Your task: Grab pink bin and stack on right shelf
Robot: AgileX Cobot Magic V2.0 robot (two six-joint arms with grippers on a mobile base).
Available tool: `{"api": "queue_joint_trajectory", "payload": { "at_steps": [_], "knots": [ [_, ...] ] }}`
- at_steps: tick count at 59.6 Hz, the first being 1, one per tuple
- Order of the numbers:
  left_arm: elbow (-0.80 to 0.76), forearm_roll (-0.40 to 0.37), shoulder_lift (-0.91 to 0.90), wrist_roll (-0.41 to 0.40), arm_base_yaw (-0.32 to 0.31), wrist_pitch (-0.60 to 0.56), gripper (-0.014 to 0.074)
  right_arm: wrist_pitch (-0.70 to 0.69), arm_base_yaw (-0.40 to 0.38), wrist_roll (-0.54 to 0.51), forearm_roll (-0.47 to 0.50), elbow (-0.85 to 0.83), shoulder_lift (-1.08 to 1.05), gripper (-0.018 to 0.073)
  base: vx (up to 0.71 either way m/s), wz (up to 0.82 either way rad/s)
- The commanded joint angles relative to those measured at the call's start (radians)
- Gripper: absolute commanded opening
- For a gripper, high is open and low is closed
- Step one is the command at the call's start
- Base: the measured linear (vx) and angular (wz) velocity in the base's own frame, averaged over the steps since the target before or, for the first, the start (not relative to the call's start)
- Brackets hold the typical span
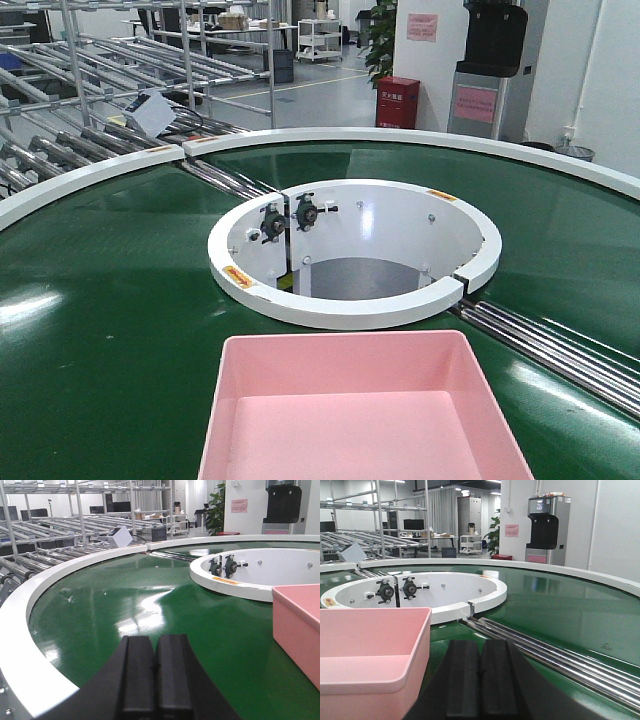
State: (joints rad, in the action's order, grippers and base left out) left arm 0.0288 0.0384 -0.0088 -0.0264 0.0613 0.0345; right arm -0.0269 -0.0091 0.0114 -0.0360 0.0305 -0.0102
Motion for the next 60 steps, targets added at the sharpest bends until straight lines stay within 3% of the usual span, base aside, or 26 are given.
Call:
{"api": "queue_joint_trajectory", "payload": {
  "at_steps": [1, 28, 32, 36, 40, 46, 55, 60],
  "knots": [
    [0.014, -0.003, -0.019, -0.005, 0.000, -0.083, -0.0006, -0.084, 0.000, -0.011, -0.011, 0.001, -0.014, -0.0009, 0.00, 0.00],
    [0.014, -0.003, -0.019, -0.005, -0.001, -0.088, -0.0006, -0.084, 0.000, -0.011, -0.011, 0.001, -0.014, -0.0009, 0.00, 0.00],
    [0.014, -0.002, -0.019, -0.003, -0.001, -0.111, -0.0006, -0.144, -0.001, -0.011, -0.011, -0.002, -0.014, -0.0009, 0.00, 0.00],
    [-0.017, -0.002, -0.019, 0.004, -0.001, -0.180, -0.0006, -0.154, 0.000, 0.000, -0.011, -0.053, -0.013, -0.0009, 0.00, 0.00],
    [-0.106, -0.002, -0.017, 0.002, -0.001, -0.177, -0.0006, -0.085, 0.000, 0.001, -0.011, -0.155, -0.013, -0.0009, 0.00, 0.00],
    [-0.278, -0.003, 0.026, -0.003, -0.001, -0.035, -0.0006, 0.110, 0.000, -0.011, -0.011, -0.330, 0.035, -0.0009, 0.00, 0.00],
    [-0.582, -0.003, 0.207, -0.003, -0.001, 0.426, -0.0006, 0.482, -0.001, -0.041, -0.010, -0.595, 0.205, -0.0009, 0.00, 0.00],
    [-0.672, -0.017, 0.308, -0.003, -0.001, 0.646, -0.0006, 0.644, -0.001, -0.041, 0.014, -0.666, 0.303, -0.0009, 0.00, 0.00]
  ]
}}
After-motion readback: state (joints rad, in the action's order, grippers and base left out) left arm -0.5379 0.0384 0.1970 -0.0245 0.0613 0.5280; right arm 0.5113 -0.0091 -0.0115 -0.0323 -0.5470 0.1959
